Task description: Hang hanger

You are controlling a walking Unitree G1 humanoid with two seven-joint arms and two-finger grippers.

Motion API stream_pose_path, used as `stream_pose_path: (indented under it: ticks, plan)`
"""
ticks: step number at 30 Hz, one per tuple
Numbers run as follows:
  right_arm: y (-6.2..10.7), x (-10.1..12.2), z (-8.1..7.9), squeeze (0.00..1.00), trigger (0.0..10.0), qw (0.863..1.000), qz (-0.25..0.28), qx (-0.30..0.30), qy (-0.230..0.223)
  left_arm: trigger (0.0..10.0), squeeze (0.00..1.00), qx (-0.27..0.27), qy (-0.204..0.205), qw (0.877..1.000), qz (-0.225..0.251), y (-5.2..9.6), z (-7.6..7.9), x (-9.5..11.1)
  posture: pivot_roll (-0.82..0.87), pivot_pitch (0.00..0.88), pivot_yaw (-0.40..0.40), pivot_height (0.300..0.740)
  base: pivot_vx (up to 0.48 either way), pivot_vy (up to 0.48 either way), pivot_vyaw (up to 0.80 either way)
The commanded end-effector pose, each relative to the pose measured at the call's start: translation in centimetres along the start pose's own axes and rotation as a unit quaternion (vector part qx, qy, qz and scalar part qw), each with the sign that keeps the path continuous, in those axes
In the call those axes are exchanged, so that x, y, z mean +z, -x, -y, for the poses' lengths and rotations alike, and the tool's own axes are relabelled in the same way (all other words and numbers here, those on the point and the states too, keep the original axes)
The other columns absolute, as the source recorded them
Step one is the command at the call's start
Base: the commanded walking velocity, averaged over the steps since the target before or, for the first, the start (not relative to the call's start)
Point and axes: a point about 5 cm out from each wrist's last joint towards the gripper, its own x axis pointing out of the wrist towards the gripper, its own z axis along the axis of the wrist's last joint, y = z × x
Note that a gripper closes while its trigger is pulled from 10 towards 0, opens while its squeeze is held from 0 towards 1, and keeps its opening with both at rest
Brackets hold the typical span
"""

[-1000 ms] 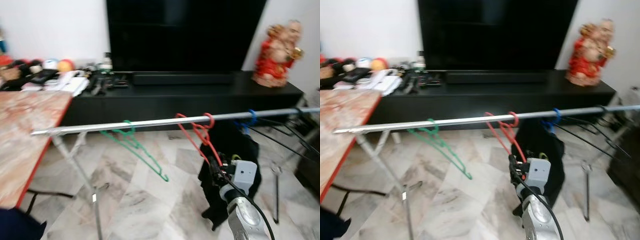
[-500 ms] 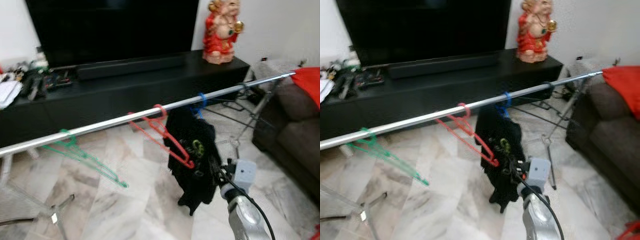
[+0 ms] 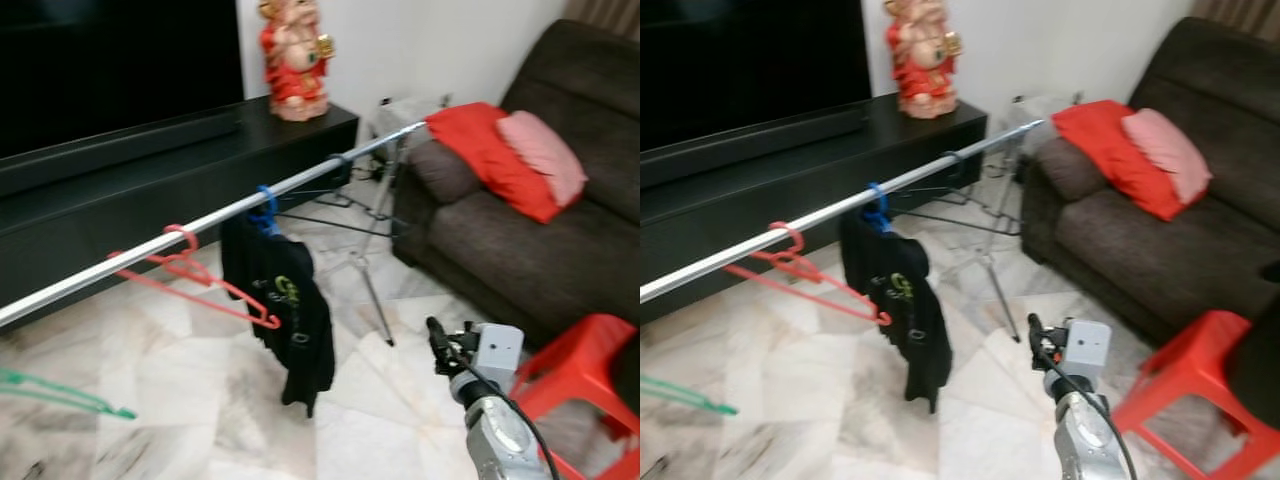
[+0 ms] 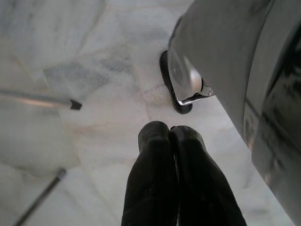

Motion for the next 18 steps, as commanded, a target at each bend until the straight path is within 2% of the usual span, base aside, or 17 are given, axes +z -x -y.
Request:
stream_pose_path:
  ticks: [1, 4, 5, 10, 18]
  plan:
    - [0.02, 0.03, 0.31, 0.0, 10.0, 1.0, -0.001, -0.003, 0.002, 10.0, 0.0, -0.009, 0.003, 1.0, 0.002, -0.08, 0.55, 0.12, -0.02, 0.022, -0.045, 0.74, 0.0, 0.0, -0.8]
    - [0.03, 0.07, 0.32, 0.0, 10.0, 1.0, 0.0, -0.004, 0.004, 10.0, 0.0, -0.01, 0.0, 1.0, 0.003, -0.08, 0.56, 0.13, -0.03, 0.021, -0.043, 0.74, 0.0, 0.0, -0.8]
    - [0.04, 0.09, 0.3, 0.0, 10.0, 1.0, 0.001, -0.004, 0.004, 10.0, 0.0, -0.006, -0.018, 1.0, 0.006, -0.08, 0.47, 0.23, -0.03, 0.018, -0.04, 0.74, 0.0, 0.0, -0.8]
    - [0.07, 0.06, 0.26, 0.0, 10.0, 1.0, 0.001, -0.004, 0.004, 10.0, 0.0, -0.009, -0.009, 1.0, -0.001, -0.06, 0.52, 0.0, -0.03, 0.008, -0.037, 0.74, 0.0, -0.439, -0.8]
    - [-0.09, 0.0, 0.22, 0.0, 10.0, 1.0, 0.0, -0.006, 0.005, 10.0, 0.0, -0.009, -0.009, 1.0, 0.001, -0.04, 0.55, -0.01, -0.02, 0.0, -0.034, 0.74, 0.0, 0.0, -0.8]
